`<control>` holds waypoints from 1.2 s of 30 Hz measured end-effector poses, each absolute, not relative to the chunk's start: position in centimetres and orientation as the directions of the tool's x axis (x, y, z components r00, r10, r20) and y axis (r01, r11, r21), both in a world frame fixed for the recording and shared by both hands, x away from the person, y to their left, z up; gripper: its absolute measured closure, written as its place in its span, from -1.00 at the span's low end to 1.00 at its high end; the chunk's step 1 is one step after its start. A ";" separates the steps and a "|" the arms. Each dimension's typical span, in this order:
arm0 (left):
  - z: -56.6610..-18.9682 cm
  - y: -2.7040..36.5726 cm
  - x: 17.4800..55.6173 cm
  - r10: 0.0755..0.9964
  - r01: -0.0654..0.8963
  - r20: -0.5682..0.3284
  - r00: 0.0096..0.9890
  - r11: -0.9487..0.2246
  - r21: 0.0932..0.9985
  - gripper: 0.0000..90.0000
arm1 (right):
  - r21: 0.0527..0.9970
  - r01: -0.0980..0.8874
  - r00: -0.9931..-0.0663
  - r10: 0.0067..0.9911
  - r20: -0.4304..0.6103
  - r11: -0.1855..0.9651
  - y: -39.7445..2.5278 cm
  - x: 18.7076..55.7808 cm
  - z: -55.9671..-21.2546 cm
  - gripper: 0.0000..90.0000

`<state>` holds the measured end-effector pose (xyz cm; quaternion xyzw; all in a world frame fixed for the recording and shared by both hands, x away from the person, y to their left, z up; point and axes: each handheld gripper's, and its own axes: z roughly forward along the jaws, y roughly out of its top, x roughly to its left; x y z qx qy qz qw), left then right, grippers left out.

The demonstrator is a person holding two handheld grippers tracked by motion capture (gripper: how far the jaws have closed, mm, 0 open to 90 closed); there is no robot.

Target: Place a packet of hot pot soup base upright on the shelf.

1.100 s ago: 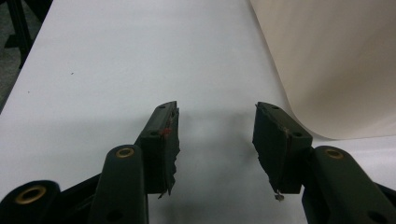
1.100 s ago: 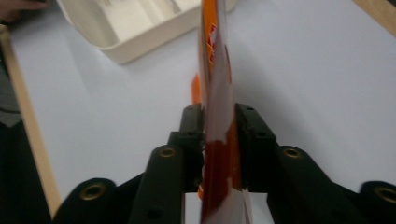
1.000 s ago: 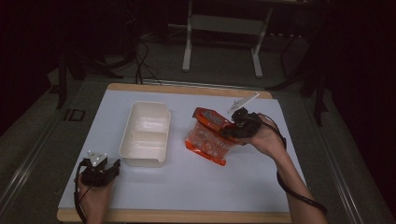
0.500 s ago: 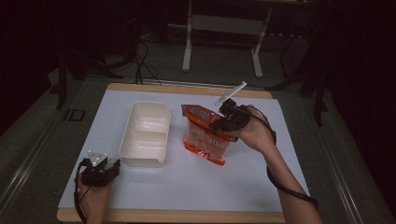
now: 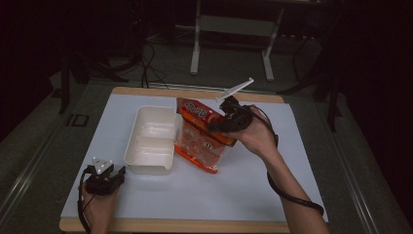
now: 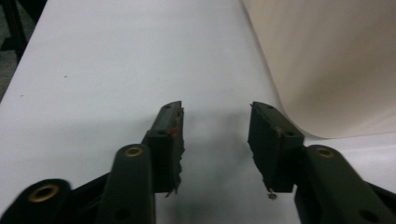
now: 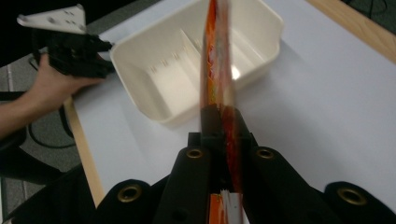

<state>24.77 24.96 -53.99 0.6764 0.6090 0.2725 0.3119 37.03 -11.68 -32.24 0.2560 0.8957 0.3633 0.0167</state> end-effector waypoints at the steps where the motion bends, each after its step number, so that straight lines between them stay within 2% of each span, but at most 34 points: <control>1: -54.0 24.9 24.8 0.993 0.653 -0.014 0.115 -0.065 0.754 0.32 | 0.659 0.446 -0.867 0.476 0.149 0.606 -11.4 36.9 -32.0 1.00; 13: -54.0 24.6 24.8 0.985 0.653 -0.018 0.171 -0.099 0.750 0.98 | 0.707 0.461 -0.861 0.464 0.209 0.537 -8.8 37.0 -30.1 1.00; 36: -53.9 23.8 24.9 0.978 0.637 0.003 0.210 -0.139 0.759 0.95 | 0.678 0.525 -0.840 0.441 0.315 0.515 0.0 37.4 -31.2 1.00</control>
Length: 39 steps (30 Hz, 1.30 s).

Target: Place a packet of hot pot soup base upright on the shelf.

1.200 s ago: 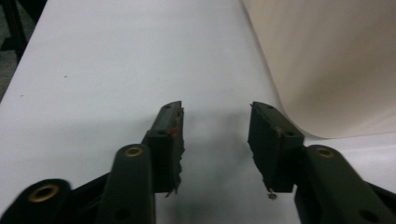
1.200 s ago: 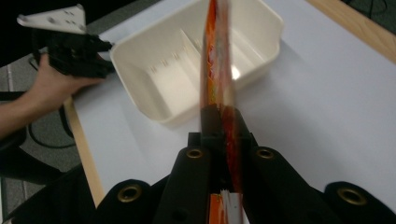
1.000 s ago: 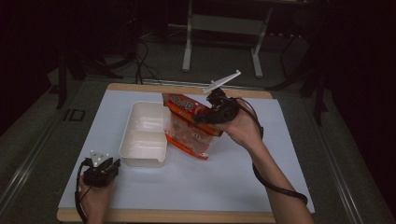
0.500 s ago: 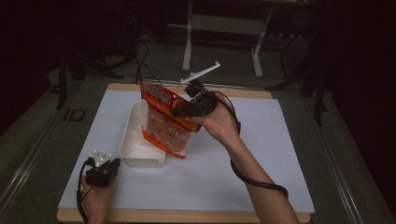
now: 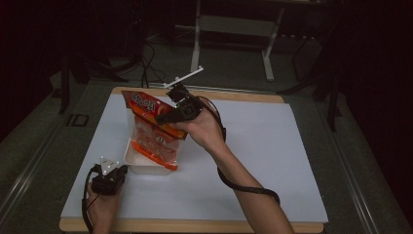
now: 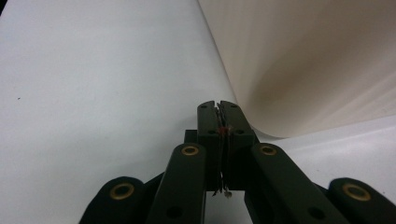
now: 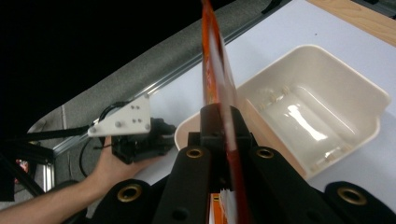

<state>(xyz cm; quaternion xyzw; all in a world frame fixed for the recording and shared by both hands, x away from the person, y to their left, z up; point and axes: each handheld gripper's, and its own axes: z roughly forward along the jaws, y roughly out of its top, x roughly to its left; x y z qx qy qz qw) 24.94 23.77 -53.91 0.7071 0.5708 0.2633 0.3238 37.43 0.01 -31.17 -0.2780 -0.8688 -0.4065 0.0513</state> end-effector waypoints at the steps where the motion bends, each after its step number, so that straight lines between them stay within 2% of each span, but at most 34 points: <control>1: -53.9 23.7 24.9 0.978 0.637 0.003 0.210 -0.139 0.759 0.94 | 0.675 0.528 -0.839 0.439 0.321 0.516 0.3 37.4 -31.2 1.00; 6: -53.9 23.6 25.0 0.975 0.636 0.010 0.220 -0.151 0.756 0.93 | 0.663 0.559 -0.819 0.455 0.349 0.498 1.4 37.8 -31.6 1.00; 17: -54.0 23.5 25.0 0.973 0.635 0.015 0.231 -0.162 0.755 0.94 | 0.608 0.705 -0.706 0.439 0.555 0.365 3.2 39.2 -32.6 1.00; 21: -53.9 23.5 25.0 0.972 0.632 0.016 0.233 -0.164 0.757 0.94 | 0.621 0.683 -0.725 0.459 0.513 0.385 3.6 39.1 -33.7 1.00; 26: -53.9 23.5 25.0 0.972 0.632 0.018 0.234 -0.167 0.757 0.93 | 0.626 0.684 -0.725 0.444 0.526 0.376 3.4 39.1 -34.8 0.99; 29: -53.9 23.4 25.0 0.972 0.632 0.015 0.236 -0.165 0.757 0.93 | 0.629 0.661 -0.743 0.471 0.475 0.409 3.4 38.8 -35.4 0.98; 33: -53.9 23.4 25.0 0.971 0.632 0.018 0.237 -0.168 0.757 0.93 | 0.629 0.675 -0.734 0.440 0.518 0.386 3.0 39.1 -36.1 0.96; 39: -53.9 23.5 24.9 0.972 0.632 0.019 0.232 -0.166 0.757 0.93 | 0.658 0.630 -0.772 0.429 0.469 0.414 2.5 38.6 -36.1 0.73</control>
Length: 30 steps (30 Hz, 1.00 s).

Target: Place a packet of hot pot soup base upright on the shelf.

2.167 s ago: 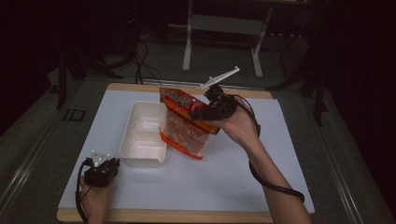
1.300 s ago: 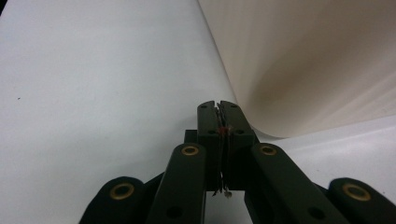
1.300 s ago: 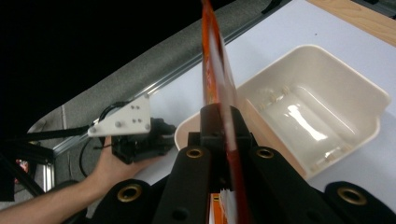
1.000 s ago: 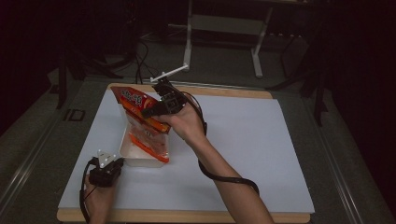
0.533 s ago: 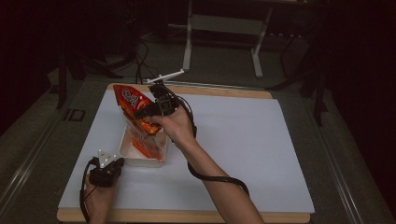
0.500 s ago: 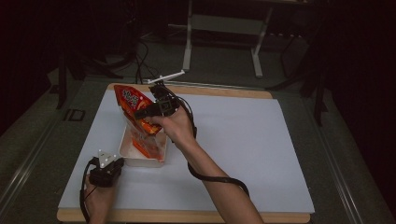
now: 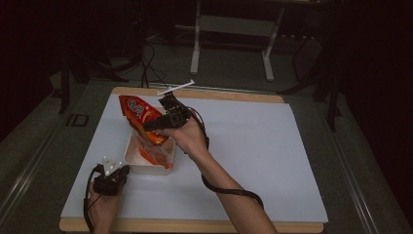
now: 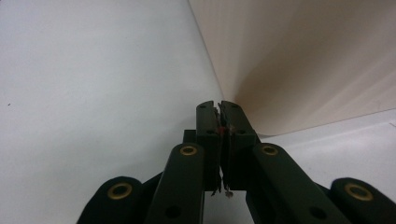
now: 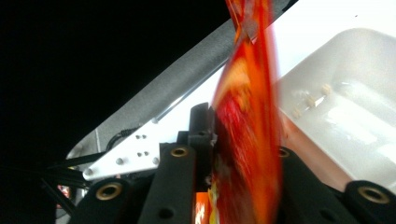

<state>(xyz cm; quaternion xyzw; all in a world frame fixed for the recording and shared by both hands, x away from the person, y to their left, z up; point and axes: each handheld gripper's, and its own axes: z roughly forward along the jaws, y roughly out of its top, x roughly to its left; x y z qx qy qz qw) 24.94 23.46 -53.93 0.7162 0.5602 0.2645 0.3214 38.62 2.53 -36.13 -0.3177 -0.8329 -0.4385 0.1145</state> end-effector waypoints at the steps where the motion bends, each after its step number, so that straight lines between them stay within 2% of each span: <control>1: -53.9 23.4 24.9 0.973 0.631 0.019 0.232 -0.165 0.758 0.93 | 0.666 0.618 -0.781 0.429 0.454 0.419 2.4 38.5 -36.1 0.67; 5: -53.9 23.4 24.9 0.972 0.631 0.021 0.232 -0.167 0.757 0.93 | 0.672 0.555 -0.810 0.502 0.304 0.490 2.2 37.8 -37.3 0.58; 8: -54.0 23.3 24.9 0.972 0.634 0.021 0.234 -0.169 0.755 0.93 | 0.668 0.603 -0.781 0.495 0.382 0.435 1.3 38.3 -38.0 0.58; 16: -54.0 23.2 24.9 0.971 0.629 0.025 0.237 -0.173 0.758 0.93 | 0.680 0.608 -0.774 0.495 0.395 0.409 0.8 37.8 -39.2 0.59; 22: -54.0 23.3 24.9 0.972 0.631 0.020 0.233 -0.167 0.758 0.95 | 0.681 0.581 -0.796 0.486 0.361 0.445 1.5 36.9 -40.1 0.60; 30: -54.0 23.3 24.9 0.972 0.633 0.021 0.234 -0.169 0.756 0.95 | 0.717 0.603 -0.771 0.483 0.414 0.349 0.0 36.3 -41.8 0.65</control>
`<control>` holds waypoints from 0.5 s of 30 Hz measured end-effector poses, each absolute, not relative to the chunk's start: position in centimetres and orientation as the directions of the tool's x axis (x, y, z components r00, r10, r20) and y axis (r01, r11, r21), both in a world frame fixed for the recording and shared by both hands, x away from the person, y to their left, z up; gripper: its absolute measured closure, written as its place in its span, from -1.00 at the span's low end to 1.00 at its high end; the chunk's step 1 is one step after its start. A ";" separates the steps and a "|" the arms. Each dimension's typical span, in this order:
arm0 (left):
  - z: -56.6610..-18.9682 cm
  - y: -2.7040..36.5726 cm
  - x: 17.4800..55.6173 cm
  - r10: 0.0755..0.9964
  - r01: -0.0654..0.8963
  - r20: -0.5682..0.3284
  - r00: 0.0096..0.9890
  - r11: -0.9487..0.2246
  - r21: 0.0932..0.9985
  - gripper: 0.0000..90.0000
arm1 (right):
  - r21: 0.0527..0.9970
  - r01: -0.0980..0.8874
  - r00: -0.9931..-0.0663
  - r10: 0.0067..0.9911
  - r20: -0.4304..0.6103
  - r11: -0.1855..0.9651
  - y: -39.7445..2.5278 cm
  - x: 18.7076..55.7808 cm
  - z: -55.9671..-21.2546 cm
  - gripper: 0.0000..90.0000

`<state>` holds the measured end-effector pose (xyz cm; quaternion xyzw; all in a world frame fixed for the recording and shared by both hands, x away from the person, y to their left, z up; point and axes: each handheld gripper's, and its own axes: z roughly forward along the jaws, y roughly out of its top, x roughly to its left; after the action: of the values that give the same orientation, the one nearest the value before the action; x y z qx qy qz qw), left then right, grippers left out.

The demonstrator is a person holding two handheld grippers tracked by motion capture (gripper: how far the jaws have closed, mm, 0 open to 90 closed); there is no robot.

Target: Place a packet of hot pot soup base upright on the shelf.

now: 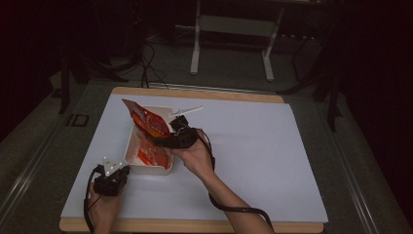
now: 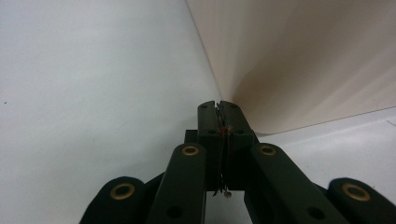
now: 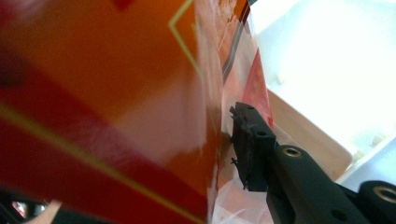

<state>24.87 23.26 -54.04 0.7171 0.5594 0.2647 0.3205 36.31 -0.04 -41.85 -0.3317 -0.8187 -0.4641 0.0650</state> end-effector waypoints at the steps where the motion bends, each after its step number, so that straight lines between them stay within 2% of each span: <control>1: -54.1 23.2 24.9 0.972 0.633 0.021 0.233 -0.167 0.756 0.95 | 0.716 0.609 -0.768 0.479 0.426 0.340 -0.3 36.4 -42.1 0.65; 8: -54.1 23.2 24.9 0.972 0.636 0.023 0.232 -0.170 0.753 0.94 | 0.712 0.611 -0.769 0.474 0.429 0.347 -0.6 36.6 -42.2 0.65; 12: -54.0 23.4 24.9 0.974 0.633 0.015 0.228 -0.160 0.758 0.90 | 0.715 0.589 -0.787 0.464 0.405 0.375 -0.3 36.8 -42.0 0.39; 15: -54.0 23.5 24.9 0.975 0.631 0.023 0.220 -0.161 0.759 0.83 | 0.721 0.577 -0.795 0.465 0.389 0.383 -0.3 36.7 -42.1 0.29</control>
<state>24.92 23.49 -54.01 0.7127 0.5635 0.2690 0.3196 36.71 -0.27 -42.14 -0.3141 -0.8295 -0.4579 0.0610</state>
